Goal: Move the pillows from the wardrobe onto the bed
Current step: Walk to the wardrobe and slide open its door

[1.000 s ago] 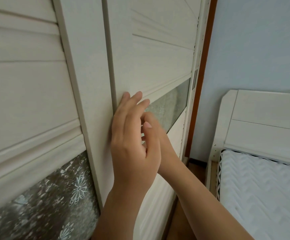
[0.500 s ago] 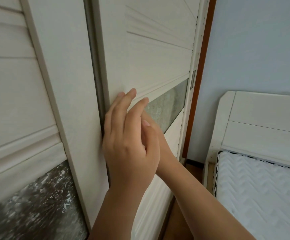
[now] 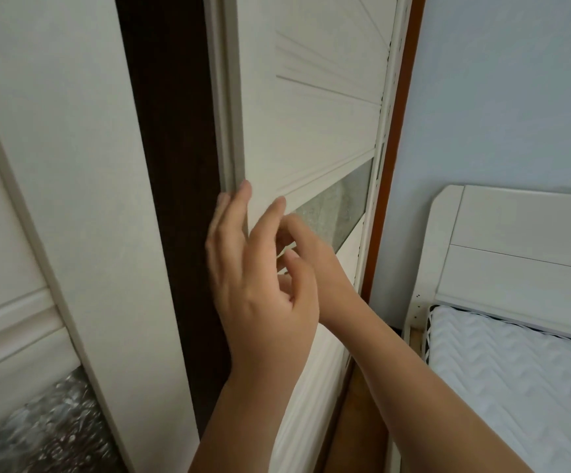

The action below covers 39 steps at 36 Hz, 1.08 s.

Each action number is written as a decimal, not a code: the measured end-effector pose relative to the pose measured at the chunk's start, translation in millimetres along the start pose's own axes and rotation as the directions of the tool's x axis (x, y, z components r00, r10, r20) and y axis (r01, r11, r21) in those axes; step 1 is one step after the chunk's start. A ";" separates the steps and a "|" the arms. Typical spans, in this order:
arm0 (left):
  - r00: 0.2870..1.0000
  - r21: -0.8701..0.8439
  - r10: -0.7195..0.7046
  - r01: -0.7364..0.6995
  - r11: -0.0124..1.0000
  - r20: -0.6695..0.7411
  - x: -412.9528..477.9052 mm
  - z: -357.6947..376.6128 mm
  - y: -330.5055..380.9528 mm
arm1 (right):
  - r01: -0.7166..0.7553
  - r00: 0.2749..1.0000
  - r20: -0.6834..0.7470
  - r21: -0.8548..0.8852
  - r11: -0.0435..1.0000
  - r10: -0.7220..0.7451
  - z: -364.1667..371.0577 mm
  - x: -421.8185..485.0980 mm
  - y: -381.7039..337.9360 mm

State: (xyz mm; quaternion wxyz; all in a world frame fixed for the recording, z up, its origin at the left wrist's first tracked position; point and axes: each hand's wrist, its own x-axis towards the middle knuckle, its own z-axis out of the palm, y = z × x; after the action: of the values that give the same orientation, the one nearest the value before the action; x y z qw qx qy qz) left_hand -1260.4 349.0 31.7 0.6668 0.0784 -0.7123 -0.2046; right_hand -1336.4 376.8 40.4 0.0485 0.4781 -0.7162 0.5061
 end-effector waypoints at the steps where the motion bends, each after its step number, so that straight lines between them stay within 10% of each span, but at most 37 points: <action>1: 0.999 -0.019 -0.049 0.049 0.999 -0.005 -1.8 2.1 -1.4 | -0.013 1.000 -0.015 -0.002 1.000 0.013 -1.9 1.4 1.9; 14: 0.819 -0.185 -0.481 0.549 0.815 0.313 -0.9 34.3 -28.3 | -0.072 0.997 0.008 -0.001 0.997 0.072 -20.6 19.3 24.2; 39: 0.825 -0.080 -0.490 0.529 0.845 0.282 3.7 121.5 -41.4 | -0.083 0.996 -0.038 -0.024 0.996 0.082 -48.5 63.3 89.4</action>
State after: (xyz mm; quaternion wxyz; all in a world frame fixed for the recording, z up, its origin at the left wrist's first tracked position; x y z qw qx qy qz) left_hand -1386.8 332.8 15.4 0.4963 0.1879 -0.7256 -0.4380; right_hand -1456.2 376.7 38.1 0.0467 0.4380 -0.7407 0.5072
